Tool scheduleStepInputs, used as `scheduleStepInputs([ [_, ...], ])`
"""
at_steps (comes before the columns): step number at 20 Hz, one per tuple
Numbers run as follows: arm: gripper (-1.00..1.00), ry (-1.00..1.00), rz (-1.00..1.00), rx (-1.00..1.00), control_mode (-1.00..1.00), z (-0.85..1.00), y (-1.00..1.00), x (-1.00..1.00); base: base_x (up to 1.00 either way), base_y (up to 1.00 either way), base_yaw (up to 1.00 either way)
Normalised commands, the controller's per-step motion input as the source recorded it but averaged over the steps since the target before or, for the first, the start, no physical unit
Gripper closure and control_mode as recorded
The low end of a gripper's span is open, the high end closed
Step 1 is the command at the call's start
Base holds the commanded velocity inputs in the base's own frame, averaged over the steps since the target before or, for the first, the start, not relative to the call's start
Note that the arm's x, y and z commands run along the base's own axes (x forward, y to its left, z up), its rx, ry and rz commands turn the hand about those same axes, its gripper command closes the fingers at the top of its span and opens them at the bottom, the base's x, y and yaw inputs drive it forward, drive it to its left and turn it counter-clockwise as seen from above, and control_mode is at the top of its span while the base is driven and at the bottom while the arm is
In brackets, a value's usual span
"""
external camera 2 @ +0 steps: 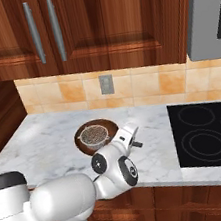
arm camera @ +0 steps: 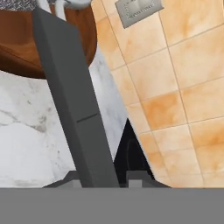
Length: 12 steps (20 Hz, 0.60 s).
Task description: Open the cabinet and setup a tea strainer by placing it in the bowl upright.
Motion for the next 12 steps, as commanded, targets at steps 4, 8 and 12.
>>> scheduleStepInputs([
  [4, 1.0, 0.0, 0.0, -0.06, -1.0, -0.11, 0.42, 0.09, 0.0, 0.0, 0.0],
  [8, 1.0, 0.0, 0.0, -0.06, -1.0, -0.04, 0.42, 0.13, 0.0, 0.0, 0.0],
  [12, 1.0, 0.0, 0.0, -0.04, -1.0, -0.03, 0.2, 0.23, 0.0, 0.0, 0.0],
])
